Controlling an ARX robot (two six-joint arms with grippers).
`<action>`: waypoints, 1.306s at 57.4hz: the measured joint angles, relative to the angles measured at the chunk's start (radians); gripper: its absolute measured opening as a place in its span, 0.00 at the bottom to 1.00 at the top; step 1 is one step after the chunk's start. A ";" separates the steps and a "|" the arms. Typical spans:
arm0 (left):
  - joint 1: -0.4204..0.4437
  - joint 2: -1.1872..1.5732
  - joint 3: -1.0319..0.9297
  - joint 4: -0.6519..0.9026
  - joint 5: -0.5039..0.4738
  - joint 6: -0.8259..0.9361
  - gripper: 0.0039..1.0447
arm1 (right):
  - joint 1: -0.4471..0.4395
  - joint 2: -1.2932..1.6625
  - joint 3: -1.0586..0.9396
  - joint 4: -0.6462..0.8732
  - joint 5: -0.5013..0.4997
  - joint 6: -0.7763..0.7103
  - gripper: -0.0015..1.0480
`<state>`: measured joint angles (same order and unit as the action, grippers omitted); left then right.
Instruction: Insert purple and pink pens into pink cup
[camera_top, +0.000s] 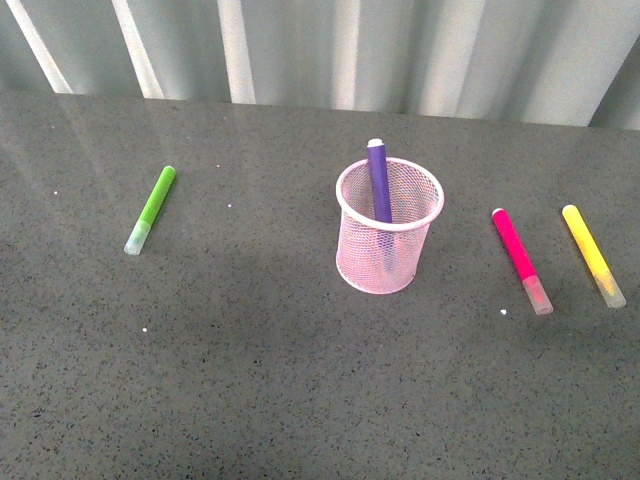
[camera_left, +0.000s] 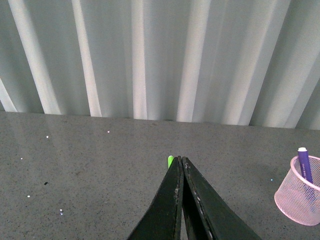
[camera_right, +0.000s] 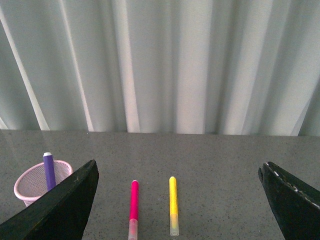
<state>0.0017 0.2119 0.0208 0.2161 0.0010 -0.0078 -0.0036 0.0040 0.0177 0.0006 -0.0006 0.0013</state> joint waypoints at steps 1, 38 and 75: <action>0.000 -0.005 0.000 -0.005 0.000 0.000 0.03 | 0.000 0.000 0.000 0.000 0.000 0.000 0.93; 0.000 -0.208 0.000 -0.215 0.000 0.000 0.03 | 0.000 0.000 0.000 0.000 0.000 0.000 0.93; 0.000 -0.208 0.000 -0.216 0.000 0.002 0.93 | -0.052 0.232 0.076 0.137 -0.014 -0.087 0.93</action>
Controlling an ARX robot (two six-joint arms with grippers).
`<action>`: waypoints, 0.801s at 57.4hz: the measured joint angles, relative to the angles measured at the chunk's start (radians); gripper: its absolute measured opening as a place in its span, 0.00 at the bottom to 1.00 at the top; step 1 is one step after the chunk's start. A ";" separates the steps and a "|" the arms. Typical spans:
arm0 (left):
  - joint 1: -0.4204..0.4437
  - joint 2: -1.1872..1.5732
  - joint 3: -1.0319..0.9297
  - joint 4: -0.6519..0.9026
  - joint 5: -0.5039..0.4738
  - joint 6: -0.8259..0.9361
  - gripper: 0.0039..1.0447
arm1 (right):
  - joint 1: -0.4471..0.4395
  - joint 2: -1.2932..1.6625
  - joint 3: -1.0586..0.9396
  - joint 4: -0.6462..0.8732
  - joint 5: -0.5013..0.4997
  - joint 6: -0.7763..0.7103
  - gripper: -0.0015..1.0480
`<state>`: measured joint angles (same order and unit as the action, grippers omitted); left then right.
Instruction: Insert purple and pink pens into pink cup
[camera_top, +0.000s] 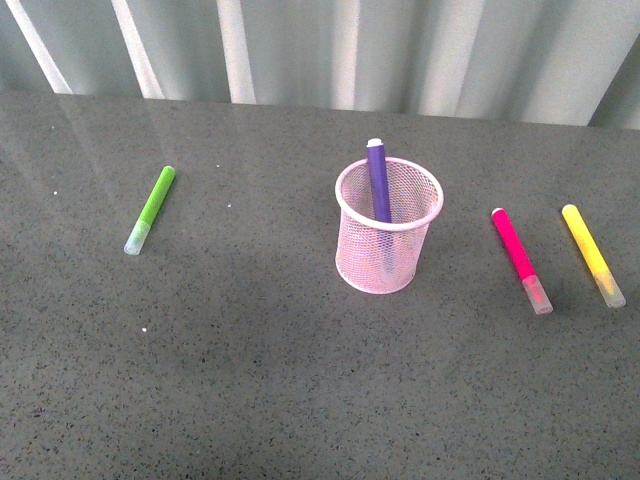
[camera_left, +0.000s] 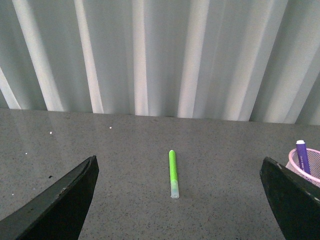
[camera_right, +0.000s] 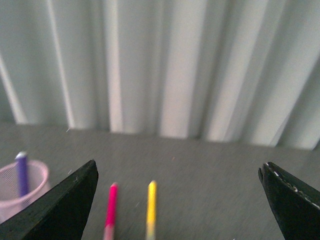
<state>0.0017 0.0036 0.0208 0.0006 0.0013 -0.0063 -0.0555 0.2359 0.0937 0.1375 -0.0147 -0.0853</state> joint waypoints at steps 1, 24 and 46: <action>0.000 0.000 0.000 0.000 0.000 0.000 0.93 | -0.021 0.088 0.032 0.090 0.001 -0.022 0.93; 0.000 0.000 0.000 0.000 -0.001 0.002 0.94 | -0.003 1.593 0.951 0.032 0.113 0.034 0.93; 0.000 0.000 0.000 0.000 -0.001 0.002 0.94 | 0.168 1.837 1.076 -0.114 0.059 0.121 0.93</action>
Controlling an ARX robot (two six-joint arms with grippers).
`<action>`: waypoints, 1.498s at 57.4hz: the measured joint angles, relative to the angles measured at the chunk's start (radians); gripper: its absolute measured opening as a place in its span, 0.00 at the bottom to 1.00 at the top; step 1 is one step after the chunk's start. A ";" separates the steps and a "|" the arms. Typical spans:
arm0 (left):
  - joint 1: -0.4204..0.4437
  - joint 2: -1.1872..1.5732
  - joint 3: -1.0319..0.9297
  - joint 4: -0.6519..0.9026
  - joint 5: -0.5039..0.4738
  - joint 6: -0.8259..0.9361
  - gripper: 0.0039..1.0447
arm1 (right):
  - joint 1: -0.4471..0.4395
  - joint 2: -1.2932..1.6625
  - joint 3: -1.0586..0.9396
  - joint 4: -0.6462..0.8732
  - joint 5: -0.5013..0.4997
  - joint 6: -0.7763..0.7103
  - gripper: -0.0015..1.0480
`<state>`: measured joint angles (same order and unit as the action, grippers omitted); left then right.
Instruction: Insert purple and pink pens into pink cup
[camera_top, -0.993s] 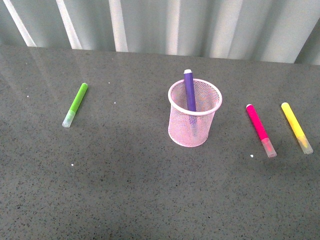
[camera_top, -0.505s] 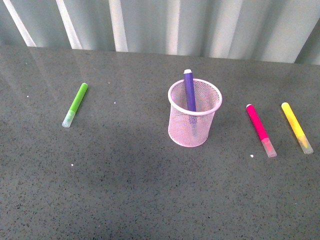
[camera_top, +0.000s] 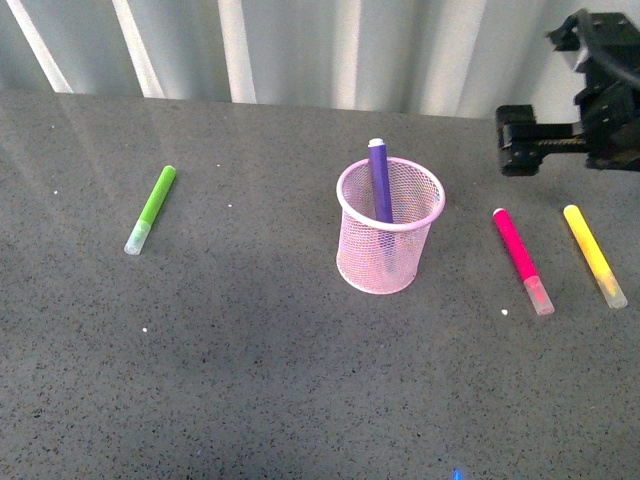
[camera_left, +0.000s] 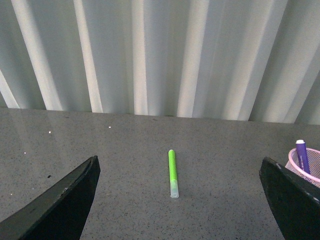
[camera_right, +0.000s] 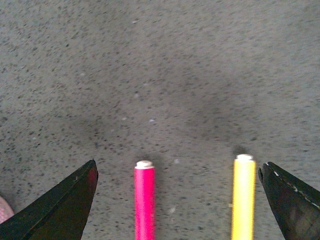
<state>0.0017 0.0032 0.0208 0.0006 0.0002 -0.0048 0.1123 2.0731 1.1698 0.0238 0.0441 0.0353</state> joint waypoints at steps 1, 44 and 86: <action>0.000 0.000 0.000 0.000 0.000 0.000 0.94 | 0.007 0.009 0.002 0.000 -0.005 0.008 0.93; 0.000 0.000 0.000 0.000 0.000 0.000 0.94 | 0.068 0.171 0.030 0.031 -0.038 0.102 0.93; 0.000 0.000 0.000 0.000 0.000 0.000 0.94 | 0.046 0.171 0.013 0.062 -0.023 0.108 0.48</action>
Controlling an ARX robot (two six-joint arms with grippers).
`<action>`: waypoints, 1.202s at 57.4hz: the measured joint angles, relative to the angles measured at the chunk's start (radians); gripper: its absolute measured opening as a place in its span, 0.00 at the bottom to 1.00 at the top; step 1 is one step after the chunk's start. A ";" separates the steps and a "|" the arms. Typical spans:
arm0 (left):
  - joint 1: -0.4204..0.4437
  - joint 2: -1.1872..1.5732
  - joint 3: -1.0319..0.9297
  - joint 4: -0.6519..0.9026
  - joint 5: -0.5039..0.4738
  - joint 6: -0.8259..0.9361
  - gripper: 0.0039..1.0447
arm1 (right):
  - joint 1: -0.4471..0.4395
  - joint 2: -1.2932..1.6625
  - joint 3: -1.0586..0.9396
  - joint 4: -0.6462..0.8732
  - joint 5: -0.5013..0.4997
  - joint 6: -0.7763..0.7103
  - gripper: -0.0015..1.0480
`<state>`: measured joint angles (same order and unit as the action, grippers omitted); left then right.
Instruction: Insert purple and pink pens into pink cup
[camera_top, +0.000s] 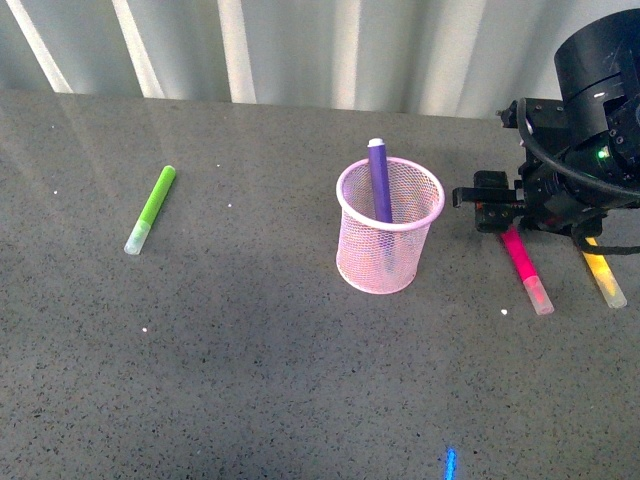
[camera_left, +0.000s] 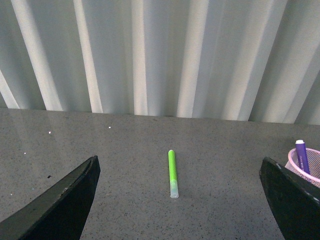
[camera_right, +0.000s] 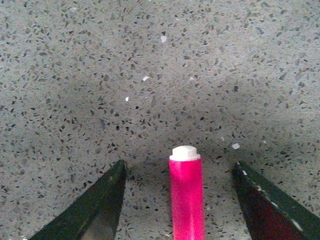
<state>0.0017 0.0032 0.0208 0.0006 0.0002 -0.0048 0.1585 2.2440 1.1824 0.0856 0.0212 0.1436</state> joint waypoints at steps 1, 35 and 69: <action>0.000 0.000 0.000 0.000 0.000 0.000 0.94 | -0.002 -0.001 -0.002 0.000 -0.001 0.000 0.45; 0.000 0.000 0.000 0.000 0.000 0.000 0.94 | -0.065 -0.132 -0.092 0.166 0.012 0.010 0.11; 0.000 0.000 0.000 0.000 0.000 0.000 0.94 | 0.088 -0.389 -0.424 1.275 -0.325 -0.119 0.11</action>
<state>0.0017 0.0032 0.0208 0.0006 0.0002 -0.0048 0.2466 1.8545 0.7586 1.3609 -0.3038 0.0242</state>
